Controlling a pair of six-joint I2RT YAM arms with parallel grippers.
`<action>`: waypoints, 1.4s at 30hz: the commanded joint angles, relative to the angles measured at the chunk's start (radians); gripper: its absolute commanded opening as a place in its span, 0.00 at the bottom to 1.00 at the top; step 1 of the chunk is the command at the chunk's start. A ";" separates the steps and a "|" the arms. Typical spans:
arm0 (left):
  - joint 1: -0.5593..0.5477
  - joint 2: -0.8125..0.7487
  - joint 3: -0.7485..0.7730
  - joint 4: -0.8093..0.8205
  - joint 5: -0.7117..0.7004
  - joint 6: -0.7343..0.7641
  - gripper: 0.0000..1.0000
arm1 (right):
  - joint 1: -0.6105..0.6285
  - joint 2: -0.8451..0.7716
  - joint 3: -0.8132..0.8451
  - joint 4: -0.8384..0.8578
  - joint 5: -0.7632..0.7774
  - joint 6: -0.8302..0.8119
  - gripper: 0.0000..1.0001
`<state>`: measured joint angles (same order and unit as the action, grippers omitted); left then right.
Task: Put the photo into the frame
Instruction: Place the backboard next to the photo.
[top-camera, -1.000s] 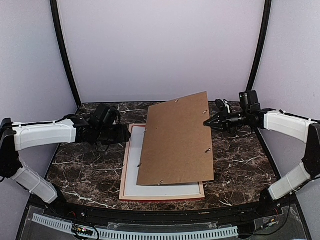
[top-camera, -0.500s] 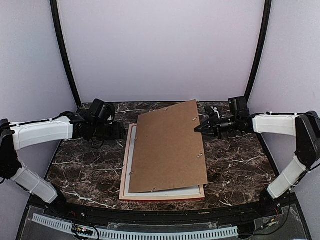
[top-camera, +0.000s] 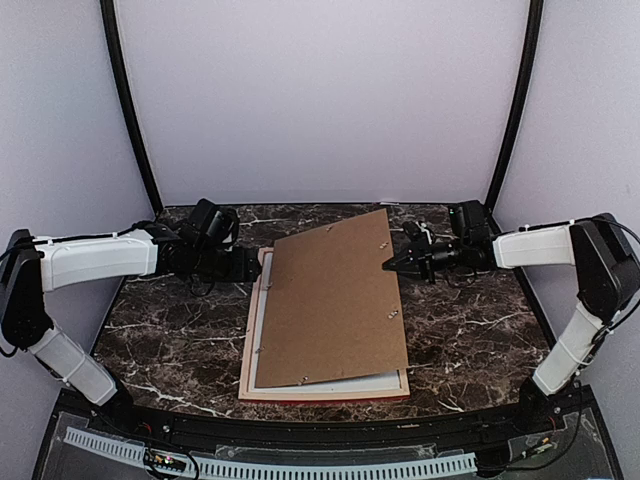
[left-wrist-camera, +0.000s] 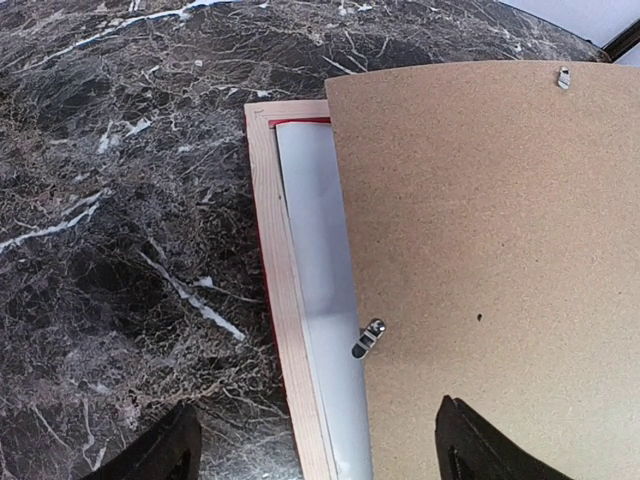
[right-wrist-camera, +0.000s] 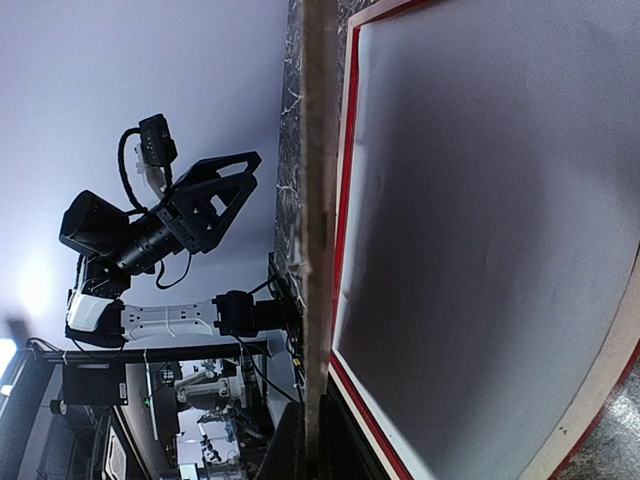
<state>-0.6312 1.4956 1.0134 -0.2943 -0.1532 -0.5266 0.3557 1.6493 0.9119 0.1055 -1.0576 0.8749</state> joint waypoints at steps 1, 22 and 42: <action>0.002 -0.008 0.029 -0.027 0.000 0.022 0.86 | 0.014 0.011 0.001 0.114 -0.066 0.025 0.00; 0.002 0.017 0.049 -0.064 -0.001 0.034 0.90 | 0.026 0.075 -0.011 0.174 -0.094 0.052 0.00; 0.002 0.026 0.041 -0.059 0.009 0.031 0.90 | 0.028 0.126 -0.002 0.175 -0.118 0.049 0.00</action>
<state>-0.6312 1.5139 1.0451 -0.3397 -0.1524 -0.5034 0.3733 1.7641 0.8989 0.2180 -1.0893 0.9218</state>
